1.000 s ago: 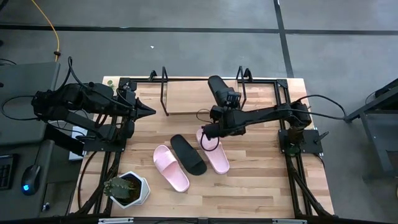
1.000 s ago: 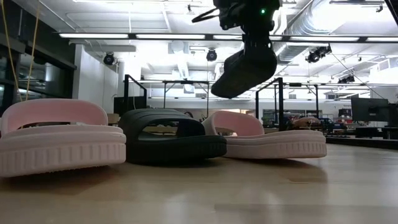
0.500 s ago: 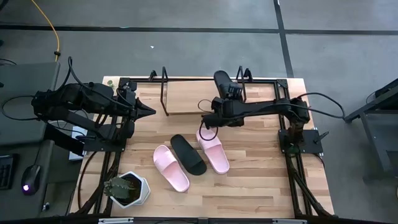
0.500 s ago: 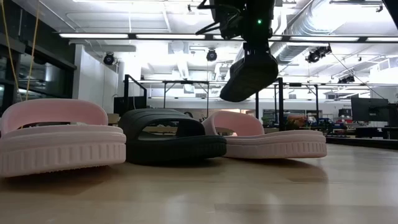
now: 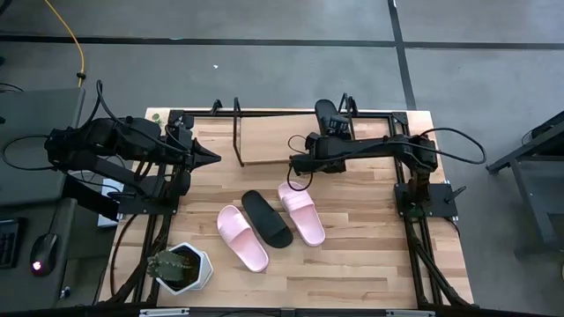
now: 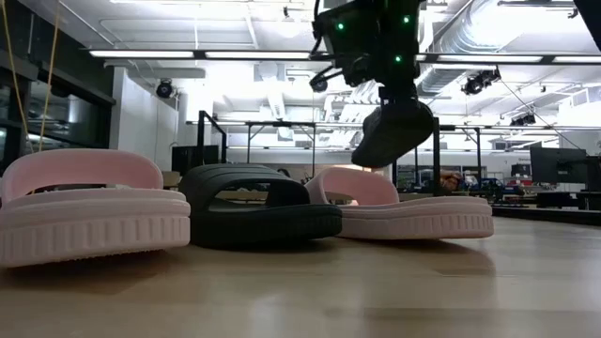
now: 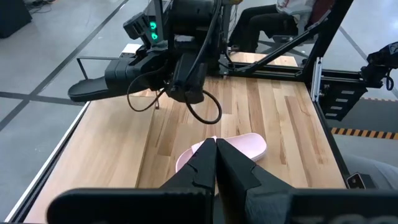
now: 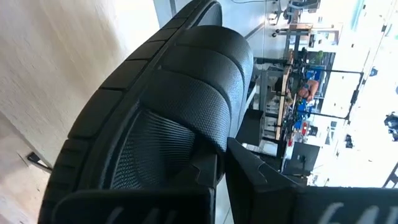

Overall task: Pick and place slides into the shelf
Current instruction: Put the right black slide on the shelf

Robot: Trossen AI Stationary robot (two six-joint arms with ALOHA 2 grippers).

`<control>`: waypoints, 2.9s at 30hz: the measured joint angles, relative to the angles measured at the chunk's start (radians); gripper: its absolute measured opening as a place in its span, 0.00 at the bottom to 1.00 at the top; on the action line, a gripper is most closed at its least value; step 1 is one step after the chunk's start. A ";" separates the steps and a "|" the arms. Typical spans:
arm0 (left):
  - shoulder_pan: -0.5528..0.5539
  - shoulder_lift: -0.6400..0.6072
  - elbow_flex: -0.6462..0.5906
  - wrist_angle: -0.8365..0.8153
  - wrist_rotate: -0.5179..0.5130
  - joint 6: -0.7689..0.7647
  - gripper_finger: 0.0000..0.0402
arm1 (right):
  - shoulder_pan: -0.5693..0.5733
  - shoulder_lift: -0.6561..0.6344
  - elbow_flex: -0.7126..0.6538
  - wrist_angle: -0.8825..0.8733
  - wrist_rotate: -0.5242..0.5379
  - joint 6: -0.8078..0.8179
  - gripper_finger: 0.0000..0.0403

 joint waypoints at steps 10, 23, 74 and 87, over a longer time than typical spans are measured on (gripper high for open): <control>0.000 0.000 0.000 0.000 0.000 0.000 0.00 | 0.001 0.000 -0.046 0.050 0.002 0.005 0.00; 0.000 0.000 0.000 0.000 0.000 0.000 0.00 | -0.032 0.028 -0.047 0.106 -0.026 -0.003 0.00; 0.000 0.000 0.000 -0.007 0.000 0.000 0.00 | -0.064 0.129 -0.265 0.299 -0.069 0.023 0.04; 0.000 0.000 0.000 -0.007 0.000 0.000 0.00 | -0.064 0.129 -0.265 0.301 -0.103 0.026 0.14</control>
